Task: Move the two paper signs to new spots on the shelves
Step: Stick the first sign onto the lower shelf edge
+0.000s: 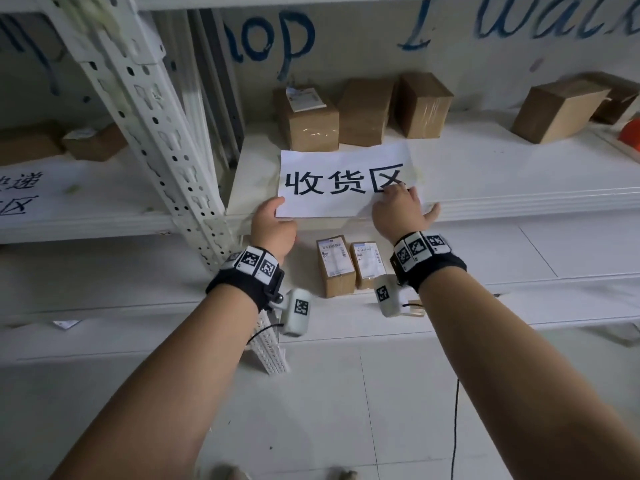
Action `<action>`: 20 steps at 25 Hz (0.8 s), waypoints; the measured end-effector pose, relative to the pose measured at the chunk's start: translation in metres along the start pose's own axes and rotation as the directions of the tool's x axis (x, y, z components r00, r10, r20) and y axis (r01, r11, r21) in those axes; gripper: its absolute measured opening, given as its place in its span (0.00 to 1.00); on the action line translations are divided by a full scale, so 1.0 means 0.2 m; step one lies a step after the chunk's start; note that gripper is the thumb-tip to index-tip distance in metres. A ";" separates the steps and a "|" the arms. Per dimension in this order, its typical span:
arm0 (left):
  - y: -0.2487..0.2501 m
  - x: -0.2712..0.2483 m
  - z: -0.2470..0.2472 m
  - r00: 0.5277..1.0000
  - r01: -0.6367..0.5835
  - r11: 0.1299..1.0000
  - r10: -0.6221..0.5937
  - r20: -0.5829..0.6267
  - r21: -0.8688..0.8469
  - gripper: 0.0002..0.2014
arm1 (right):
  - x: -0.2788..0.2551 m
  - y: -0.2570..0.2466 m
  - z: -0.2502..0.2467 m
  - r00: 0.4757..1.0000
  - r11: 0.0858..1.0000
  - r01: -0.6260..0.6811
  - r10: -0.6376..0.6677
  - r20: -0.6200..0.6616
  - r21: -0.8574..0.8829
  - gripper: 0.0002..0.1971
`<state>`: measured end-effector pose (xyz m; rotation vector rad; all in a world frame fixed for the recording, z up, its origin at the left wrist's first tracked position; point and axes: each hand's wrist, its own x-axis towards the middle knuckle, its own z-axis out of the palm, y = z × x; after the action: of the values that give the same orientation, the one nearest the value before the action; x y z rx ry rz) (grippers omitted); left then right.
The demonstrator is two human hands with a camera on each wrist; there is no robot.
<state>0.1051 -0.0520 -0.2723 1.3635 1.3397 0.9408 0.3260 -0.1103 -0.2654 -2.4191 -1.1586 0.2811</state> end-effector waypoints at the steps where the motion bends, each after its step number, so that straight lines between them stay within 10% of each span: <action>1: 0.02 -0.01 -0.02 1.000 -0.008 1.000 0.007 0.024 0.015 0.33 | 0.01 -0.02 0.00 1.000 1.000 -0.011 0.011 0.021 -0.015 0.27; 9: 0.18 -0.04 -0.23 0.997 -0.056 0.998 0.056 -0.046 0.007 0.26 | 0.03 -0.19 -0.12 0.997 0.991 -0.073 0.072 -0.008 -0.111 0.28; 20: 0.62 0.10 -0.77 0.883 -0.440 0.876 0.382 -0.274 -0.197 0.08 | -0.33 -1.34 -0.33 0.879 0.862 0.455 -0.396 -0.263 0.223 0.10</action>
<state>-0.0108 -0.0049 -0.1188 1.3975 1.0546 1.5467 0.1233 -0.0337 -0.0806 -1.8358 -1.4130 0.0395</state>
